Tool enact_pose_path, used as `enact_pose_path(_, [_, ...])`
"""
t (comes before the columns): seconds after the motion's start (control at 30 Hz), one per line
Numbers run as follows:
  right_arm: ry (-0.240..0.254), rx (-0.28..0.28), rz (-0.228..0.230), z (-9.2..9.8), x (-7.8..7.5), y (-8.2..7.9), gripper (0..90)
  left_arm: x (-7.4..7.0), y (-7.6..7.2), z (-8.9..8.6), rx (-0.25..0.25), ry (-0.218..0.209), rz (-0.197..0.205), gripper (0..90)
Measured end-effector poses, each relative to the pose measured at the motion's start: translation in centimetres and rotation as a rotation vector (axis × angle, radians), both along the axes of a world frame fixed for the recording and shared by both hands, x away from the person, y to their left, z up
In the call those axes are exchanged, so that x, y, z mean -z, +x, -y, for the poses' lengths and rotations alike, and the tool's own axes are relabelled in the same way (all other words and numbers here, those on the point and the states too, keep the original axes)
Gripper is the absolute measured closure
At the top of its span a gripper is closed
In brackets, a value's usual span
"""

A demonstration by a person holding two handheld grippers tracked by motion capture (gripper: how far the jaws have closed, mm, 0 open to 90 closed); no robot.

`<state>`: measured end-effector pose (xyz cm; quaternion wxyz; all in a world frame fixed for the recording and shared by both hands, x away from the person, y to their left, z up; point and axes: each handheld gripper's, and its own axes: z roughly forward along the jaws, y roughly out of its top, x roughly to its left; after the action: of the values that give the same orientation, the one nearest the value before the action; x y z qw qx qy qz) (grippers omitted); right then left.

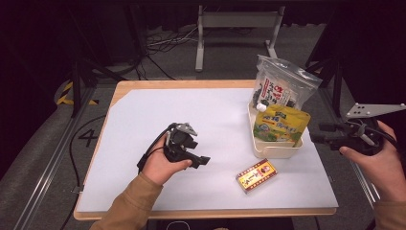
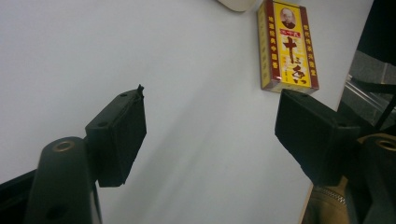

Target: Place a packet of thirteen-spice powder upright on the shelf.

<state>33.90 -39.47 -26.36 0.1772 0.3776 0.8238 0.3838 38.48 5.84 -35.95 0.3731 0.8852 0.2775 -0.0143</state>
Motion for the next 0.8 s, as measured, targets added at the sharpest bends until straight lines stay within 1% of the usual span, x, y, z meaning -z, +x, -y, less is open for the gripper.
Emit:
enact_pose_path(0.03, [0.002,-0.007,-0.006,-0.1,0.2,0.0,44.1,0.1,-0.1,0.3,0.000,-0.004,-0.001,26.2])
enact_pose_path(0.07, [-0.006,-0.008,-0.010,-0.3,0.7,0.0,43.8,0.2,-0.2,0.8,0.006,-0.007,-0.003,26.3])
enact_pose_path(0.13, [0.004,-0.013,-0.014,-0.6,0.9,-0.1,43.4,0.3,-0.3,1.5,0.024,-0.008,-0.003,26.2])
enact_pose_path(0.17, [0.004,-0.013,-0.014,-0.6,0.9,-0.1,43.4,0.3,-0.3,1.5,0.024,-0.008,-0.003,25.8])
enact_pose_path(0.2, [0.006,-0.020,-0.011,-0.7,1.0,-0.1,43.3,0.3,-0.5,2.0,0.026,-0.011,-0.001,25.8])
enact_pose_path(0.27, [-0.009,-0.039,-0.008,-1.2,1.2,-0.2,43.1,0.5,-0.7,2.8,0.037,-0.009,0.000,25.1])
enact_pose_path(0.33, [0.002,-0.051,-0.011,-1.5,1.4,-0.2,42.6,0.7,-0.8,3.6,0.044,-0.003,0.005,23.3])
enact_pose_path(0.4, [-0.007,-0.064,-0.011,-2.1,1.9,-0.2,42.1,1.0,-0.9,4.5,0.057,-0.007,-0.004,22.9])
enact_pose_path(0.47, [0.006,-0.073,-0.011,-2.5,2.3,-0.3,41.9,1.4,-1.1,5.3,0.073,0.000,-0.007,23.5])
enact_pose_path(0.5, [0.009,-0.073,-0.007,-2.6,2.5,-0.4,41.8,1.4,-1.1,5.3,0.073,0.000,-0.007,23.6])
enact_pose_path(0.57, [0.012,-0.073,0.000,-2.9,2.9,-0.5,41.7,1.8,-1.4,6.2,0.096,0.013,-0.014,23.3])
enact_pose_path(0.6, [0.021,-0.076,0.001,-3.0,3.1,-0.6,41.7,2.0,-1.4,6.4,0.101,0.010,-0.014,23.2])
enact_pose_path(0.7, [0.025,-0.076,0.001,-3.2,3.4,-0.7,41.3,2.2,-1.5,6.8,0.110,0.015,-0.019,23.1])
enact_pose_path(0.73, [0.032,-0.077,0.002,-3.3,3.7,-0.8,40.8,2.3,-1.5,6.9,0.109,0.017,-0.018,22.9])
enact_pose_path(0.8, [0.037,-0.079,0.004,-3.3,3.8,-0.8,40.8,2.4,-1.6,7.0,0.108,0.022,-0.021,22.8])
